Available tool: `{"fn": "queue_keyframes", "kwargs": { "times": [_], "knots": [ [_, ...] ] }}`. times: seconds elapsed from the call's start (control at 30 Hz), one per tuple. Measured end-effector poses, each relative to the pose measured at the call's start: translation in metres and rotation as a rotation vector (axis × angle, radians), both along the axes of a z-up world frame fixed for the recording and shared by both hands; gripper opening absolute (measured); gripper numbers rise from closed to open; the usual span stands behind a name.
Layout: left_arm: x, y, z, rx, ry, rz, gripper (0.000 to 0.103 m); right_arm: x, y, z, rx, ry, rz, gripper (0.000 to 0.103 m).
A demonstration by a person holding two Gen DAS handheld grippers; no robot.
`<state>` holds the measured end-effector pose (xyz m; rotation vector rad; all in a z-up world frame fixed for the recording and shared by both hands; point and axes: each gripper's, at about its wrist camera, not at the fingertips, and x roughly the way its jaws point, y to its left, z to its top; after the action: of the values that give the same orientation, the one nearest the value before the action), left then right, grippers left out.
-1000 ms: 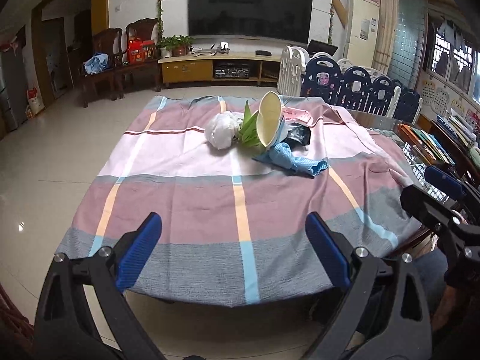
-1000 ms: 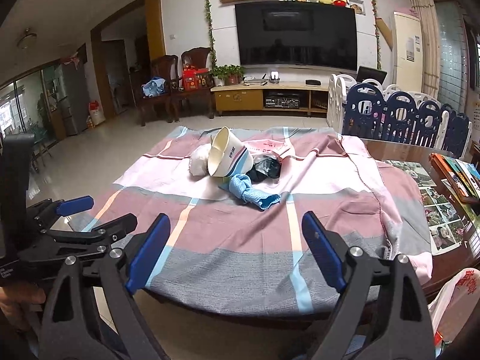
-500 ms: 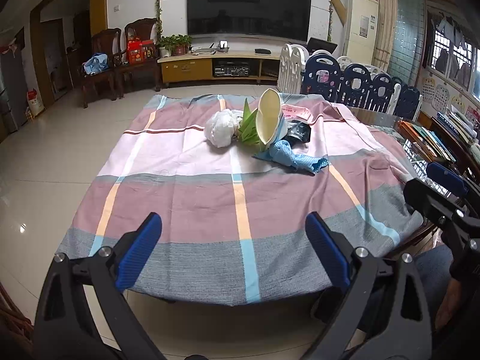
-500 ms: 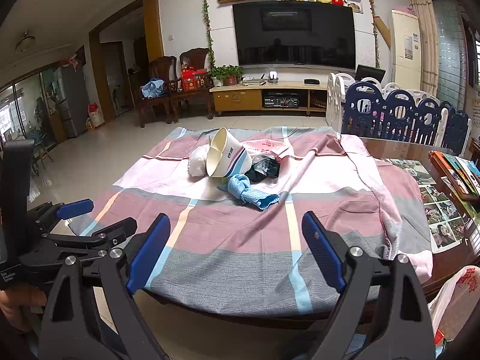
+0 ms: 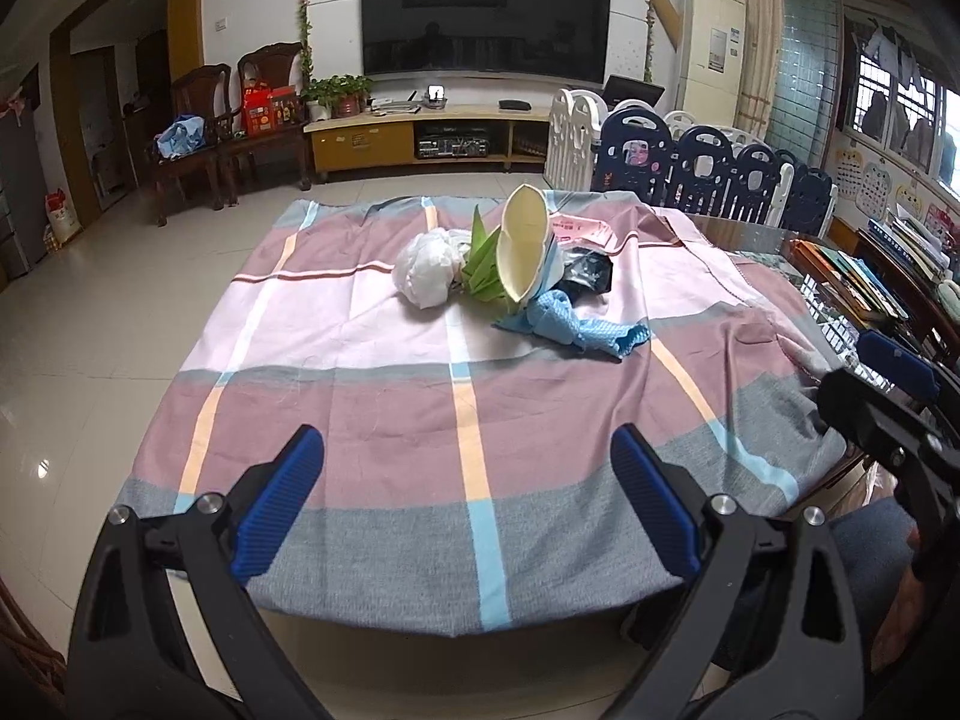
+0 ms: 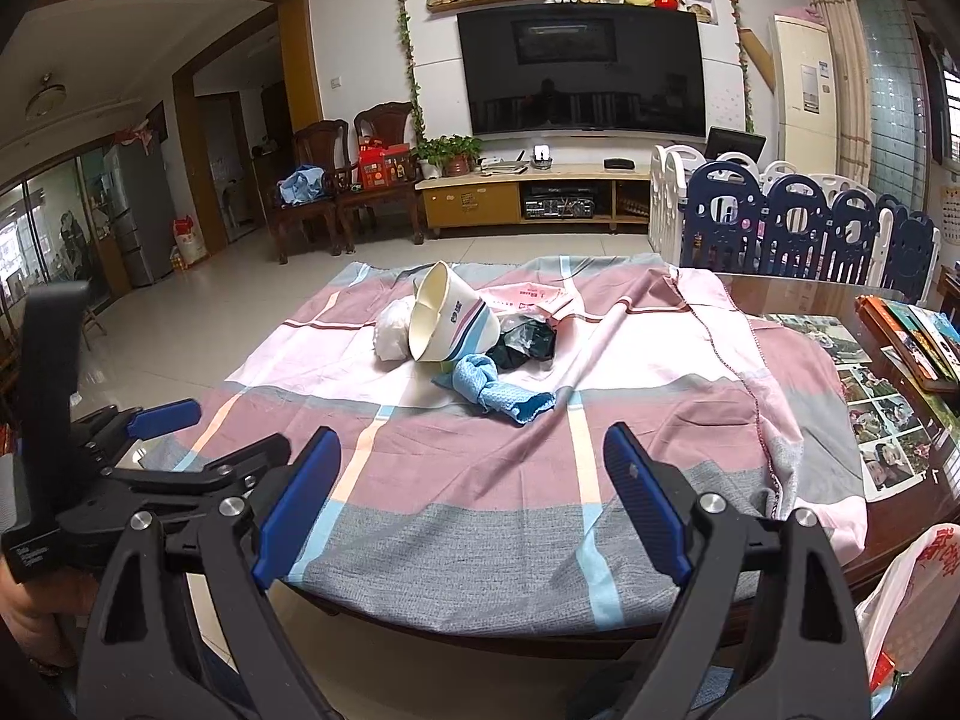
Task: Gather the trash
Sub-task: 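Bring both tools back over the table, then grasp the white paper cup with the left tool while the right tool grasps the blue mask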
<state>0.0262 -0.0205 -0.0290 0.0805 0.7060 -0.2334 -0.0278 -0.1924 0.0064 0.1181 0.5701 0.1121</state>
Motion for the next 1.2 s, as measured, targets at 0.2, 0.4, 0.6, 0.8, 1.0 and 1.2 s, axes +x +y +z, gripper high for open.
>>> {"fn": "queue_keyframes", "kwargs": {
  "times": [0.2,0.4,0.6,0.8,1.0,1.2],
  "knots": [
    [0.040,-0.016,0.002,-0.016,-0.016,-0.023,0.096,0.009,-0.015,-0.001,0.070,0.024,-0.053,0.087],
    [0.095,-0.039,-0.009,-0.046,0.010,-0.063,0.094,0.014,-0.023,-0.003,0.118,0.048,-0.068,0.087],
    [0.155,-0.058,-0.034,-0.082,0.095,-0.082,0.078,0.016,-0.024,-0.007,0.109,0.057,-0.049,0.087],
    [0.178,-0.069,-0.051,-0.102,0.204,-0.137,0.019,0.034,-0.026,-0.012,0.132,0.092,-0.037,0.087],
    [0.128,-0.032,0.013,-0.183,0.032,-0.120,0.017,0.091,-0.031,-0.036,0.133,0.222,-0.046,0.087],
    [0.076,0.035,0.042,-0.227,-0.100,0.063,0.017,0.156,0.008,-0.056,-0.012,0.268,0.043,0.087]
  ]
}}
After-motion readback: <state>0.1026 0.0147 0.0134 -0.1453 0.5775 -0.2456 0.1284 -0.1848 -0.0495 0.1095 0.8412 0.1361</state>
